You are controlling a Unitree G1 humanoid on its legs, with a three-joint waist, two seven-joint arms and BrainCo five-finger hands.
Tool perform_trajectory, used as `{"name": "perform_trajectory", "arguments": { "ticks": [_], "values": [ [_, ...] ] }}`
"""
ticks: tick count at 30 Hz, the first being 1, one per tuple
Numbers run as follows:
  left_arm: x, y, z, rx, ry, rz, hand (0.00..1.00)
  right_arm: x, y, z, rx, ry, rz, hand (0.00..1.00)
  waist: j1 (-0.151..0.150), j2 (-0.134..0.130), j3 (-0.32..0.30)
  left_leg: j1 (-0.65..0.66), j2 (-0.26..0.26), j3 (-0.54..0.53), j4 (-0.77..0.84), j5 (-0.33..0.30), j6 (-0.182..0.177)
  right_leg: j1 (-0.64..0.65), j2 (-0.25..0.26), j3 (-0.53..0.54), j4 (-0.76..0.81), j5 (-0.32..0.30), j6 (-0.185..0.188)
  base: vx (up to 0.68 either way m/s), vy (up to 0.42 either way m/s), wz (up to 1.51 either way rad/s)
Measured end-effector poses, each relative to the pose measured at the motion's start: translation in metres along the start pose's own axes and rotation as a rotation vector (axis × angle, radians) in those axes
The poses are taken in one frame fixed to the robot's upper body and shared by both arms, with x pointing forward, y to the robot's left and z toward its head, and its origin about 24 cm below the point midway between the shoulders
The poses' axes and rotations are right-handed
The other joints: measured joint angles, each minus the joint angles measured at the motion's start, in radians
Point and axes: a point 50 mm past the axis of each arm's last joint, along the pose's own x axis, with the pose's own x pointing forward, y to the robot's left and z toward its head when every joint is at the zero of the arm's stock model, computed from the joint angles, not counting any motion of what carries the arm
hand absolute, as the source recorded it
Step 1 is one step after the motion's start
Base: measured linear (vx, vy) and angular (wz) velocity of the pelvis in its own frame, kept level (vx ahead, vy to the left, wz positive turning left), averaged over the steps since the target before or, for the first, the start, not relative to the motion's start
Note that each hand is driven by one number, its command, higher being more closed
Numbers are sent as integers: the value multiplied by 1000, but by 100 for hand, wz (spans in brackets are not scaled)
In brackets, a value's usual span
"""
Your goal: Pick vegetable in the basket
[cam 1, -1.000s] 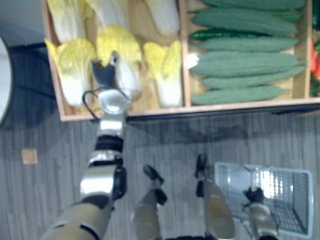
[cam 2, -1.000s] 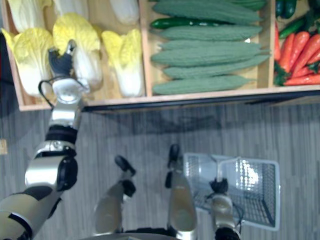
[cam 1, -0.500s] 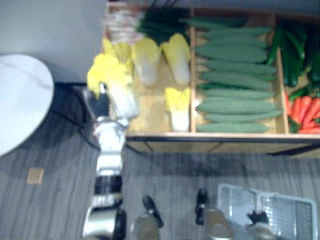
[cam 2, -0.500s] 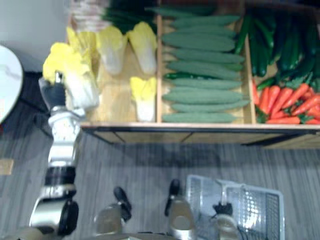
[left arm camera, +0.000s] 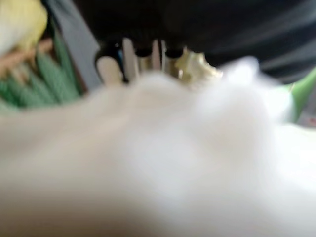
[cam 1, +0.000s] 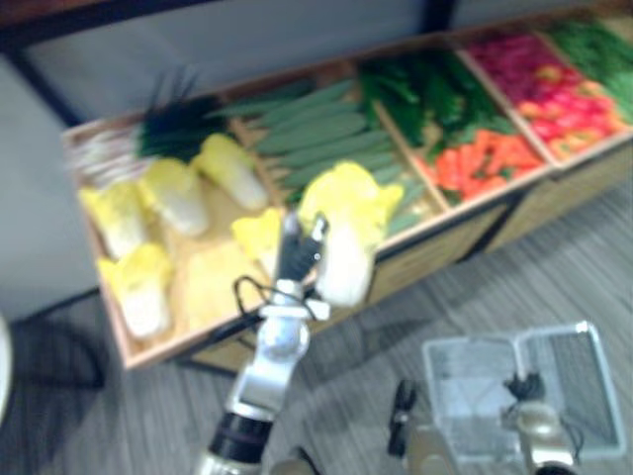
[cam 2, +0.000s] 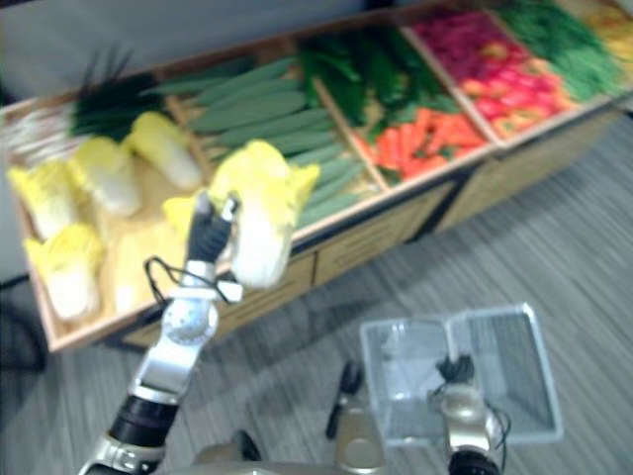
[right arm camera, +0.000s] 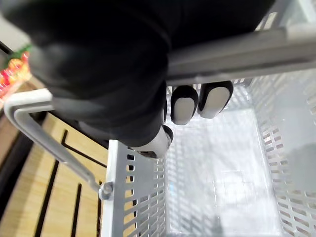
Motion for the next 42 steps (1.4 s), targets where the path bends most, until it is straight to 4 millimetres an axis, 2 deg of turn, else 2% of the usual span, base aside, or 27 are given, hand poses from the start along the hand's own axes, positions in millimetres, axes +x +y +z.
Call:
{"name": "perform_trajectory", "arguments": {
  "ticks": [1,2,3,4,5,6,7,8,9,10,11,12,13,14,18,21,23,24,25,27,29,32,35,38,39,40,42],
  "values": [
    [-5,-3,-4,-8,25,-27,100,-1,2,5,-4,-23,7,100,-1,-14,-8,18,-7,29,14,-12,-4,9,-28,-45,46,-7,-9,28,6,-202],
    [-14,-5,-10,-12,56,-55,100,1,10,19,-8,-75,29,100,13,-33,-20,37,-12,100,58,-42,-23,18,-19,-83,13,43,44,60,-23,-203],
    [-19,-7,-17,-30,96,-74,100,3,23,38,-4,-131,63,100,35,-19,-28,43,10,172,57,-49,-16,24,33,-128,-66,24,17,33,-40,-266],
    [-25,-11,-26,-60,147,-86,100,2,35,61,16,-200,88,100,44,10,-42,39,28,237,0,-38,-7,19,40,-242,-48,-35,43,-42,-58,-197],
    [-26,-13,-28,-63,158,-90,100,1,38,66,22,-217,95,100,43,12,-42,40,31,252,-1,-36,-10,14,27,-246,-20,-42,49,4,-88,-153],
    [-32,-20,-37,-75,210,-115,100,-4,49,79,46,-264,118,100,25,-6,-46,48,19,295,26,-36,-31,24,-13,-219,75,-52,105,95,-141,-148],
    [-41,-27,-49,-87,282,-133,100,-7,61,91,29,-300,155,100,37,2,-44,62,64,332,92,-36,-53,18,52,-159,27,-24,144,150,-182,-165],
    [-46,-30,-56,-88,320,-145,100,-10,67,93,21,-313,173,100,35,6,-45,65,92,332,138,-37,-52,23,90,-128,-4,-17,138,179,-204,-190],
    [-57,-35,-66,-89,385,-171,100,-16,77,97,4,-336,207,100,35,12,-44,68,161,314,254,-40,-35,44,157,-69,-59,1,125,165,-167,-171],
    [-67,-41,-71,-97,424,-192,100,-22,84,101,-10,-365,236,100,36,24,-43,63,243,234,408,-30,36,76,222,-17,-98,5,117,184,-159,-188],
    [-74,-45,-73,-100,447,-212,100,-28,88,102,-17,-382,256,100,43,29,-41,32,295,130,539,2,144,113,272,30,-130,3,103,176,-100,-170],
    [-79,-48,-76,-113,470,-222,100,-33,91,102,-24,-401,271,100,59,36,-40,-20,298,-22,639,10,175,141,302,75,-157,0,94,152,-51,-138],
    [-82,-51,-77,-128,484,-227,100,-36,93,102,-34,-411,283,100,66,40,-38,-68,265,-138,681,-24,125,154,315,103,-167,-8,92,169,27,-155],
    [-85,-59,-75,-155,496,-234,100,-40,96,103,-40,-425,308,100,76,40,-36,-187,171,-317,715,-97,73,174,328,167,-181,-11,89,157,45,-128],
    [-87,-63,-74,-154,500,-227,100,-57,107,123,-28,-528,363,100,102,41,-16,-356,23,-379,490,-141,52,251,329,288,-222,-11,91,226,76,-107],
    [-88,-63,-74,-150,504,-202,100,-68,103,142,6,-628,364,100,122,45,-17,-386,-37,-375,227,-50,49,273,328,345,-233,-29,129,228,154,-71],
    [-89,-63,-76,-140,516,-183,100,-75,101,153,35,-680,364,100,137,39,-21,-352,-51,-368,166,45,101,291,331,387,-230,-49,159,320,189,-52],
    [-91,-67,-80,-122,533,-200,0,-82,101,157,57,-714,374,100,137,17,-29,-320,-78,-356,134,79,132,298,304,397,-189,-88,191,295,144,-22],
    [-92,-67,-82,-110,540,-207,0,-84,103,157,67,-723,381,100,136,-1,-32,-302,-98,-347,117,75,134,287,281,396,-147,-110,214,443,204,-8],
    [-95,-70,-88,-81,579,-220,0,-91,106,159,93,-734,401,100,118,-40,-36,-223,-175,-342,44,62,148,157,171,392,222,-183,307,356,149,14],
    [-97,-70,-91,-43,587,-233,0,-93,109,157,105,-723,416,100,106,-45,-34,-150,-206,-345,7,61,162,89,103,378,446,-174,324,362,108,29],
    [-95,-60,-95,30,583,-219,0,-96,112,153,179,-685,450,100,92,-48,-35,-66,-210,-383,-28,58,164,47,18,300,537,-194,287,375,5,50],
    [-84,-53,-98,84,556,-204,0,-96,111,155,248,-684,472,100,79,-47,-35,-59,-188,-448,-56,45,140,3,25,314,312,-196,280,322,-158,56],
    [-68,-50,-102,137,543,-190,0,-97,110,144,289,-636,498,100,76,-45,-34,-44,-149,-495,-49,10,72,7,82,451,-6,-107,297,286,-275,45],
    [-66,-47,-102,157,536,-172,0,-98,111,133,290,-598,501,100,72,-57,-41,-32,-140,-510,-29,-14,34,25,80,489,-87,-27,297,406,-450,45],
    [-66,-43,-105,164,548,-154,0,-99,110,118,277,-550,501,100,63,-50,-45,-8,-119,-521,-14,-48,-6,44,83,472,-63,54,335,422,-470,36],
    [-70,-48,-100,133,549,-137,0,-94,102,97,246,-489,488,100,57,17,-66,-10,-33,-516,12,-67,-38,59,154,439,-53,11,302,322,-364,10]
  ]
}}
